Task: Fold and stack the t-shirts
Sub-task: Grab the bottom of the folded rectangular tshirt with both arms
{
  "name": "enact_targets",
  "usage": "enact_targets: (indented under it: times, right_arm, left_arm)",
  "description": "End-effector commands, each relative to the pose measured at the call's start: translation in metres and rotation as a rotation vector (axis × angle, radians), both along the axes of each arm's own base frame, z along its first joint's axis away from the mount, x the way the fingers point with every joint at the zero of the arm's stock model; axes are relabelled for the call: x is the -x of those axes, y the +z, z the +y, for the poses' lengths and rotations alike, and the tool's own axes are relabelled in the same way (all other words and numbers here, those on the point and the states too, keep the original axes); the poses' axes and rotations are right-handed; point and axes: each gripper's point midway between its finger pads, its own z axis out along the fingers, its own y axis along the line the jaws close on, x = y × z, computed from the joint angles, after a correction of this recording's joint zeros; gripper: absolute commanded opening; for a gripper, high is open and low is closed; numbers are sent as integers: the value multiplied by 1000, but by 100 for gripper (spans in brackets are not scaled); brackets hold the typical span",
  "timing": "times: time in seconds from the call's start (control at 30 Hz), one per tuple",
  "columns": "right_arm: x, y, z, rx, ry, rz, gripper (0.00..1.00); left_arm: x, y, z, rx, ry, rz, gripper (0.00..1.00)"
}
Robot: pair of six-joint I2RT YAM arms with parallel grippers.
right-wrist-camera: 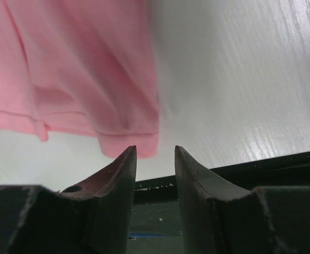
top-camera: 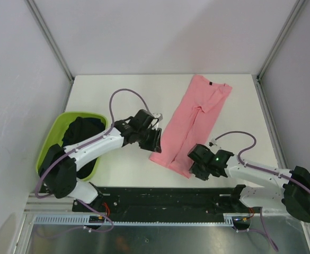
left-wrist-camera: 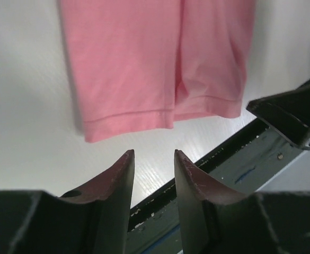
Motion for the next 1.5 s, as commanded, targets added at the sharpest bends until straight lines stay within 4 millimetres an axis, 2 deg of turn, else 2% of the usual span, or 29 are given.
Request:
enact_targets:
  times: [0.0, 0.2, 0.7, 0.9, 0.97, 1.17, 1.47]
  right_arm:
    - [-8, -9, 4, -29, -87, -24, 39]
    - [-1, -19, 10, -32, -79, -7, 41]
    - [6, -37, 15, -4, -75, 2, 39]
    - [11, -38, 4, 37, -84, 8, 9]
    - [13, -33, -2, 43, -82, 7, 3]
    - [25, -23, -20, 70, -64, 20, 0]
    - [29, -21, -23, 76, -39, 30, 0]
  left_arm:
    - [10, 5, -31, 95, -163, -6, 40]
    - [18, -10, -46, 91, -198, 28, 38]
    - [22, -13, -37, 80, -166, 26, 38]
    - [13, -18, -12, 36, -81, -9, 39]
    - [9, -23, 0, 8, -47, -24, 43]
    - [6, -38, 15, -41, -7, -15, 47]
    - [9, -56, 2, -37, -18, 71, 46]
